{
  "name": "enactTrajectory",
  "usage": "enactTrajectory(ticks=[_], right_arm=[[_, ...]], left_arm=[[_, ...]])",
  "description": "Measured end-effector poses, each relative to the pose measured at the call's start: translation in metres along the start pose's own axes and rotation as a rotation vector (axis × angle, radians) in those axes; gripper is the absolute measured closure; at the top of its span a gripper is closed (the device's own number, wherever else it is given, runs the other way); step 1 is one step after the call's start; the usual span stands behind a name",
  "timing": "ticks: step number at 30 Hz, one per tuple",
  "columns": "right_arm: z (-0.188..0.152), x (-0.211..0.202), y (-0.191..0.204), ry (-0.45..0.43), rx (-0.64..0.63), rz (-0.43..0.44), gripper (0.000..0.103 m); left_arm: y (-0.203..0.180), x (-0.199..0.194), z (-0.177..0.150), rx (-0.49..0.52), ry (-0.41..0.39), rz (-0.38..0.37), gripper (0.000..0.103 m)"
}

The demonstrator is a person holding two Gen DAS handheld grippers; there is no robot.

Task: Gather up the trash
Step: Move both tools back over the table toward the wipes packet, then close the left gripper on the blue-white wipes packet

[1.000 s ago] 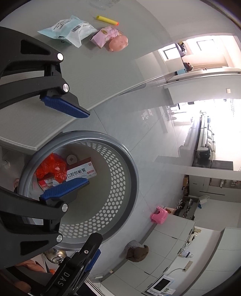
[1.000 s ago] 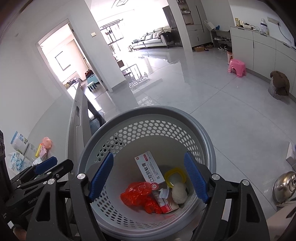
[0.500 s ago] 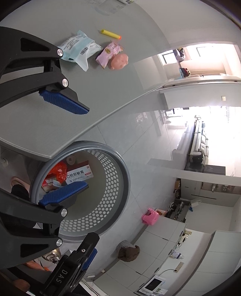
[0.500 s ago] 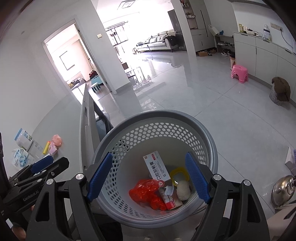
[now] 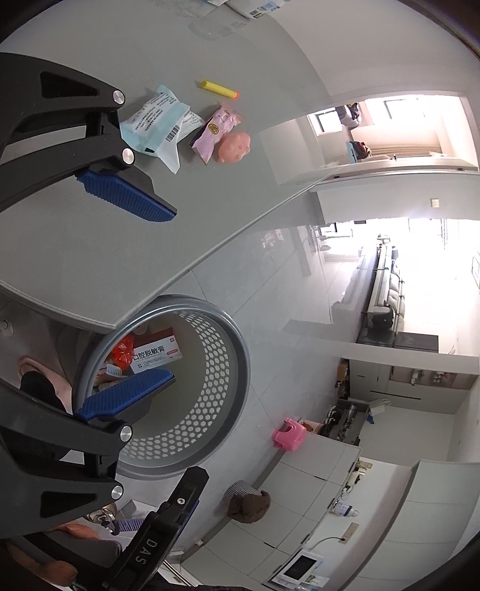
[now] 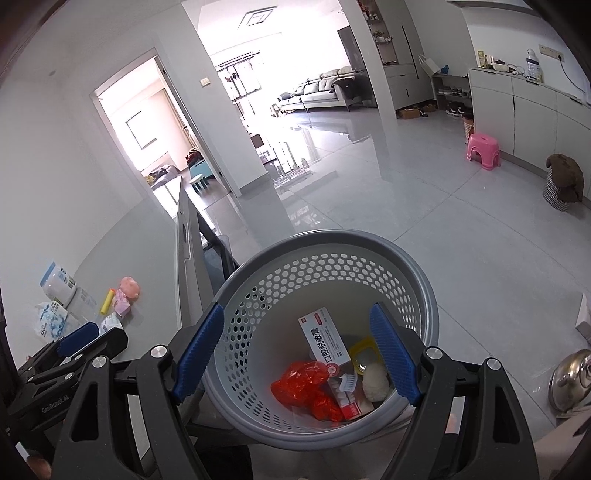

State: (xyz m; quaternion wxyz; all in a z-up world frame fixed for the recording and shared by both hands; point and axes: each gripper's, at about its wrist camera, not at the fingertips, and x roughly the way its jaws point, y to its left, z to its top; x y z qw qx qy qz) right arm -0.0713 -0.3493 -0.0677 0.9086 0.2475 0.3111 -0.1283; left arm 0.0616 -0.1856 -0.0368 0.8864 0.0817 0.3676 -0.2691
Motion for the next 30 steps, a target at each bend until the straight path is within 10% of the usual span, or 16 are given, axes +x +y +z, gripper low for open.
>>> enactTrajectory(ticks=[30], right_arm=[[-0.008,0.024,0.114,0.061,-0.214,0.227,0.024]], left_arm=[[0.119,-0.076,-0.032,-0.214,-0.075,0.252,0.017]])
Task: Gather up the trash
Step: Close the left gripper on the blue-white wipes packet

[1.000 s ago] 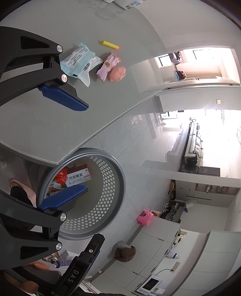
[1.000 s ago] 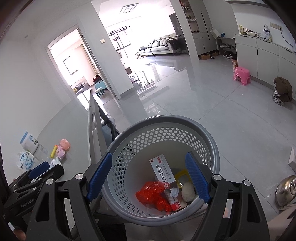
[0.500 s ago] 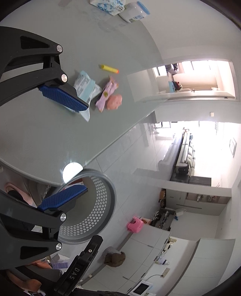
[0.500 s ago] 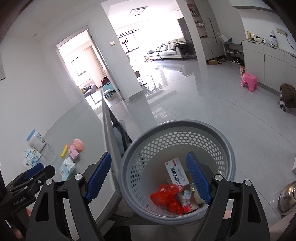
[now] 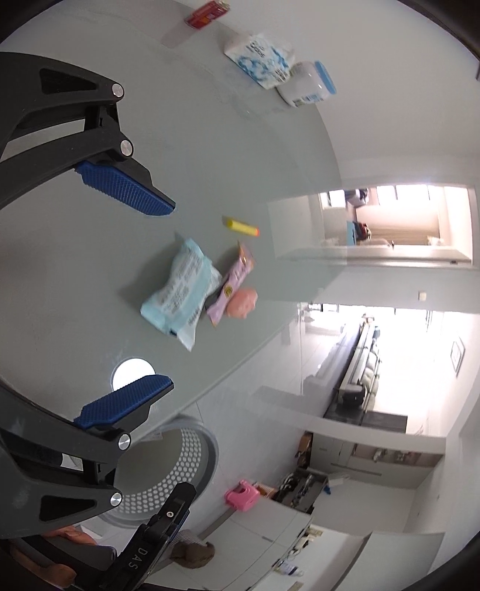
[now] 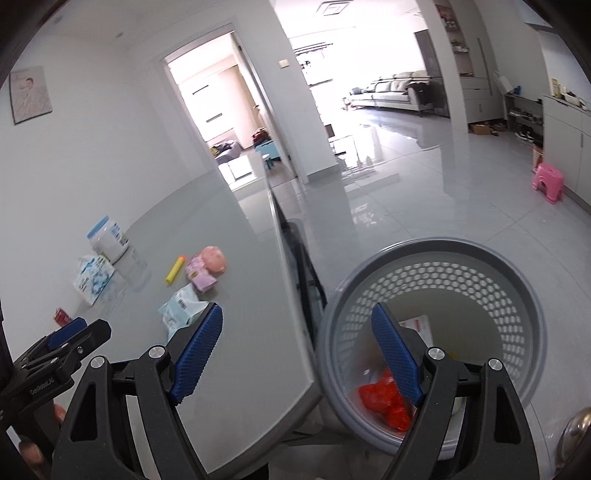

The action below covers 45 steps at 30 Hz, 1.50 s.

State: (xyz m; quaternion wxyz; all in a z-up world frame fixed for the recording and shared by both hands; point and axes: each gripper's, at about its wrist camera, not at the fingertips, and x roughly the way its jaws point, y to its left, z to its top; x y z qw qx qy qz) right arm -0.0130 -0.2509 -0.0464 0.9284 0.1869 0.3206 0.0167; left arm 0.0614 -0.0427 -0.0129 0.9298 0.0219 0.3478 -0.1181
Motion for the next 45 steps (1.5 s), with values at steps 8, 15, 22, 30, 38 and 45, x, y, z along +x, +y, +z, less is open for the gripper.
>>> enactTrajectory(ticks=[8,15,22,30,38,45], right_arm=[[-0.007,0.030,0.030,0.061,-0.073,0.055,0.024],[-0.004,0.039,0.026,0.064,-0.069,0.052,0.024],[0.001,0.043,0.011,0.048,-0.052,0.057,0.024],[0.002,0.051,-0.013,0.064,-0.002,0.077,0.024],[0.001,0.052,-0.027,0.070,0.029,0.080,0.024],[0.000,0.053,-0.021,0.077,0.017,0.074,0.024]], left_arm=[[0.031,0.013,-0.006,-0.062,0.031,0.066,0.015],[0.030,0.037,-0.008,-0.114,0.076,0.057,0.015],[0.017,0.063,0.008,-0.152,0.093,0.075,0.015],[-0.005,0.099,0.020,-0.170,0.141,0.069,0.015],[-0.012,0.124,0.016,-0.178,0.172,0.132,0.015],[-0.008,0.130,0.010,-0.184,0.190,0.140,0.019]])
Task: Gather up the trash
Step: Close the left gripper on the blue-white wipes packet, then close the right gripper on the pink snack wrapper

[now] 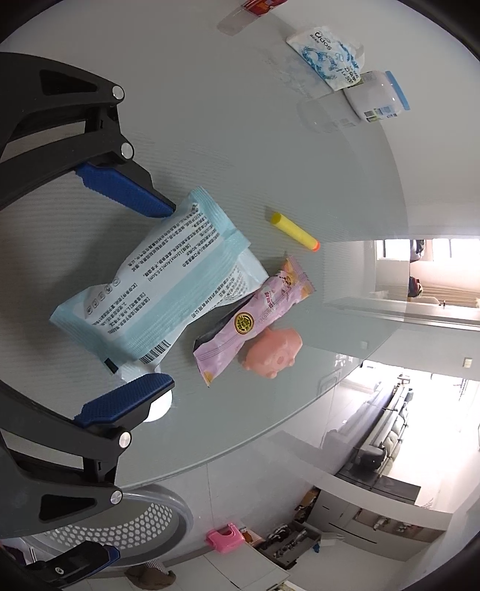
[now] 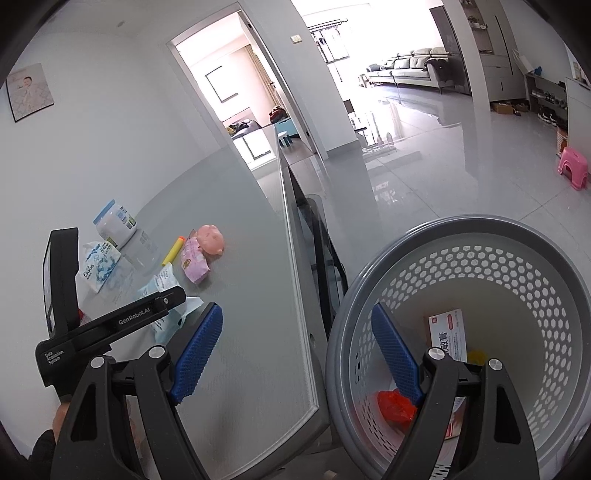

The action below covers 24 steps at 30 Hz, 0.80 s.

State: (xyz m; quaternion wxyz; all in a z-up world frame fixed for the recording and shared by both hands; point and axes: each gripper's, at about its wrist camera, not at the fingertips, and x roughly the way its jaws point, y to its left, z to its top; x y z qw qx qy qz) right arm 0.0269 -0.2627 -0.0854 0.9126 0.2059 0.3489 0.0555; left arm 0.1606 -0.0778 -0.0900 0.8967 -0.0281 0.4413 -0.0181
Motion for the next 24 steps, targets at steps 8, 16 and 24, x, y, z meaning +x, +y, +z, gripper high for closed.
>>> enactTrajectory(ticks=[8,16,24], right_arm=[[0.003,0.003,0.016,0.004,-0.028,-0.006,0.024],[0.003,0.011,0.040,0.016,-0.068,-0.009,0.024],[0.001,0.025,0.069,0.038,-0.118,0.001,0.024]], left_arm=[[0.018,-0.004,-0.001,-0.021,-0.007,-0.038,0.027],[0.036,-0.012,-0.002,-0.018,-0.012,-0.084,0.041],[0.059,-0.020,-0.003,-0.008,-0.027,-0.107,0.056]])
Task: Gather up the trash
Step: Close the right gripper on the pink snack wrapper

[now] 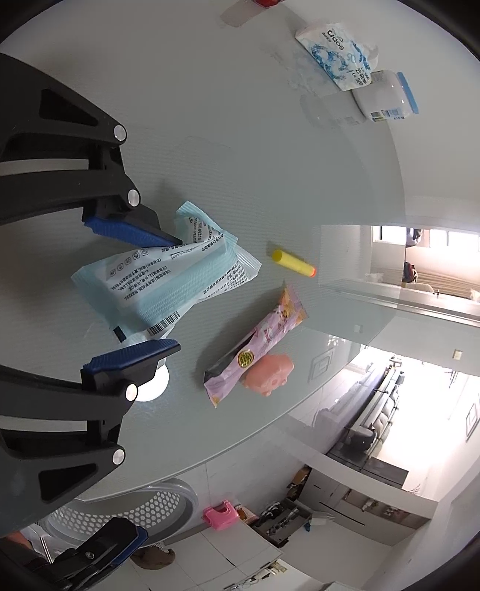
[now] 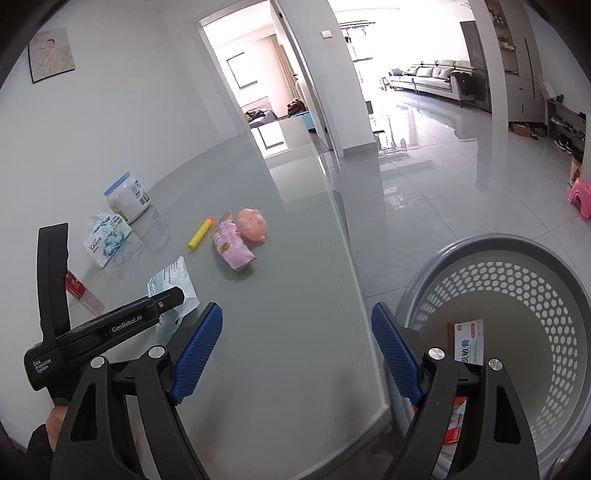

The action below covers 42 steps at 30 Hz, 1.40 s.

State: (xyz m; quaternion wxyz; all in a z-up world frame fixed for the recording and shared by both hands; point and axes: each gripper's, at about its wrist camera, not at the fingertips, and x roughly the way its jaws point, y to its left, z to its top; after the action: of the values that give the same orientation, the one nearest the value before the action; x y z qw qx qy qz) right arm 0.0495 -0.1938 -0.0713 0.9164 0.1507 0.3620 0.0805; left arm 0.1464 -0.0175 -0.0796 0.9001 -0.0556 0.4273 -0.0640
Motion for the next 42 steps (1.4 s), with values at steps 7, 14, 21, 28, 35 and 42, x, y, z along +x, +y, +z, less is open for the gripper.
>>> enactTrajectory(ticks=[7,14,21,28,35,42], right_arm=[[0.007,0.022,0.027,0.028,-0.053,-0.005,0.024],[0.023,0.048,0.052,0.038,-0.090,-0.017,0.024],[0.036,0.090,0.070,0.106,-0.119,-0.015,0.024],[0.049,0.125,0.086,0.147,-0.184,-0.097,0.024],[0.057,0.151,0.099,0.161,-0.232,-0.171,0.024],[0.059,0.166,0.110,0.168,-0.278,-0.207,0.024]], left_arm=[[0.019,-0.019,0.005,0.038,-0.061,0.020,0.056],[0.038,-0.026,0.013,0.073,-0.084,0.036,0.056],[0.051,-0.020,0.024,0.103,-0.087,0.038,0.056],[0.058,-0.019,0.026,0.109,-0.087,0.019,0.056],[0.064,-0.024,0.027,0.093,-0.097,-0.007,0.056],[0.069,-0.022,0.028,0.082,-0.092,-0.012,0.056]])
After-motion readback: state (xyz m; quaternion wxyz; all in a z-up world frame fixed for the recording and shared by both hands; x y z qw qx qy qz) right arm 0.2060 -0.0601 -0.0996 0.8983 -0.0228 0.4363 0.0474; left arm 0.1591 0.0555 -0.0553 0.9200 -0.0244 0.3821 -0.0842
